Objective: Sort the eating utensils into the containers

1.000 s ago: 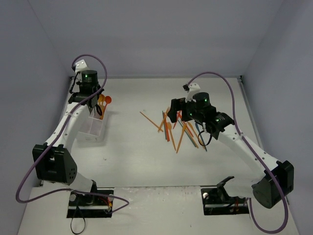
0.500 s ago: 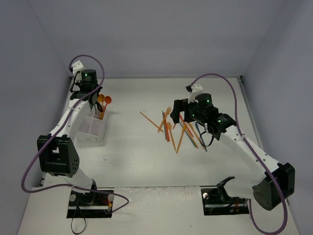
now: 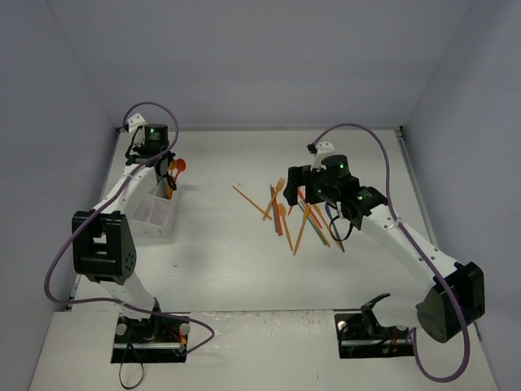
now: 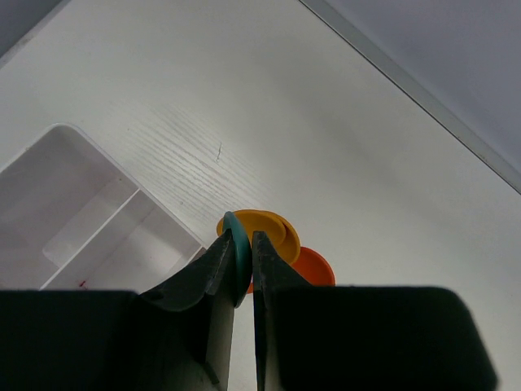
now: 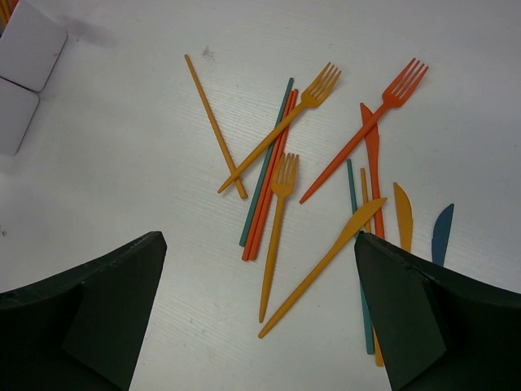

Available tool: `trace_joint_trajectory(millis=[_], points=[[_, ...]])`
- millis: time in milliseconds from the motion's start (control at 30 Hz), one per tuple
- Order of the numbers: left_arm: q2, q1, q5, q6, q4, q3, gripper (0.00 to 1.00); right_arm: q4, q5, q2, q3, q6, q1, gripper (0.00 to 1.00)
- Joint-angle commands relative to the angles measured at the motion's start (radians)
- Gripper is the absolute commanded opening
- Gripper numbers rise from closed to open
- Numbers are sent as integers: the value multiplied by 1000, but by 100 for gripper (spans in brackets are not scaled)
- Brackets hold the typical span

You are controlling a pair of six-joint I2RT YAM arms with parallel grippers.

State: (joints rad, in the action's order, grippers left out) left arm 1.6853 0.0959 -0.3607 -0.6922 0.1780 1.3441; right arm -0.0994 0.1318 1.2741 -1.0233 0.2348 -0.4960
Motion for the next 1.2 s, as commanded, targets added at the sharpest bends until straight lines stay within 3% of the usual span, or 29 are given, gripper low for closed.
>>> trace_joint_trajectory(millis=[0,133,200,267,333,567,767,967,1167], points=[[-14,0,-26,-21,-40,11,6,27,14,13,-9,2,10,100],[1,1,-21,-23,-33,8,8,26,18,17,-1,6,10,100],[1,-1,-18,-23,-25,12,14,24,19,16,1,6,10,100],[5,-1,-15,-21,-21,16,28,23,17,14,4,5,11,100],[6,-1,-12,-20,-11,24,36,21,17,13,6,6,11,100],[-1,0,-8,-19,10,39,47,18,22,12,5,8,11,100],[-91,17,38,50,31,71,64,14,9,9,1,10,13,100],[-206,165,52,237,123,84,78,10,-29,25,-3,44,19,100],[-318,347,103,271,209,-49,80,-8,-67,72,15,70,19,100]])
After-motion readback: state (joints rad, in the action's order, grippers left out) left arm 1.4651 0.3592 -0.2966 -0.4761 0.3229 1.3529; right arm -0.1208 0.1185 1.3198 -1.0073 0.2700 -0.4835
